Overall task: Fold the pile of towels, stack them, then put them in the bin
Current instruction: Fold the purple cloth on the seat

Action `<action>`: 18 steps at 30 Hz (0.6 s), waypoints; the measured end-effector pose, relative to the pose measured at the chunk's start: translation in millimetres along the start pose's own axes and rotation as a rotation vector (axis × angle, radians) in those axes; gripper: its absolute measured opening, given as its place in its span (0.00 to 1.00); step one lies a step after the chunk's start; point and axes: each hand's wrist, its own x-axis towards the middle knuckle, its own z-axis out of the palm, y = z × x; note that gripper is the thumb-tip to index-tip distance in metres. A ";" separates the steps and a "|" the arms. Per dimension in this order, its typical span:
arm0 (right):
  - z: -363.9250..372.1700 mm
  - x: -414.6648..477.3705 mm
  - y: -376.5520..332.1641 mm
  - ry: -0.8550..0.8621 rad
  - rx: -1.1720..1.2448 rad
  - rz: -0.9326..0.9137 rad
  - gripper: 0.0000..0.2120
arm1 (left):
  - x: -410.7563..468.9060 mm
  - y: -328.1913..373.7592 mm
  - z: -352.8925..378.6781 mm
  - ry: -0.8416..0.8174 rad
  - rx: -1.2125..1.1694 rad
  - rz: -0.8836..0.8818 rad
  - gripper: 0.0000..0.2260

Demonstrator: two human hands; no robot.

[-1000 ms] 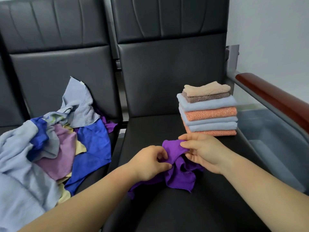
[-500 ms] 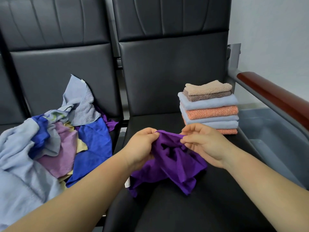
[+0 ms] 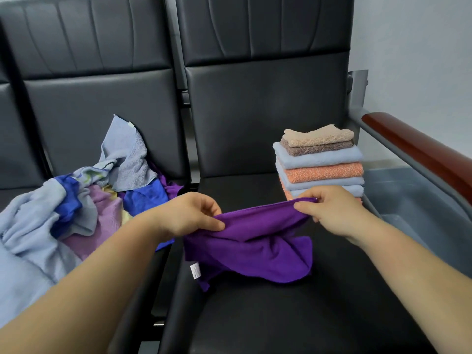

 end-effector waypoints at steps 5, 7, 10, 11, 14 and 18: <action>5.2 5.4 8.2 0.068 0.235 0.149 0.04 | -4.7 -17.4 -30.3 0.073 0.158 -0.137 0.05; 5.8 6.9 8.2 0.053 0.391 0.246 0.04 | -8.2 -27.4 -43.2 0.083 0.113 -0.220 0.05; 6.8 7.8 7.6 0.008 0.633 0.333 0.04 | -13.9 -41.6 -57.3 0.127 -0.027 -0.312 0.05; 7.9 7.8 6.8 -0.008 0.709 0.350 0.04 | -15.1 -45.6 -59.0 0.151 -0.118 -0.336 0.06; 12.8 11.1 -0.5 -0.046 0.890 0.381 0.02 | -14.6 -52.8 -60.0 0.228 -0.505 -0.432 0.08; 21.6 32.0 -25.9 -0.059 0.973 0.376 0.06 | -7.7 -50.1 -60.6 0.337 -1.056 -0.389 0.04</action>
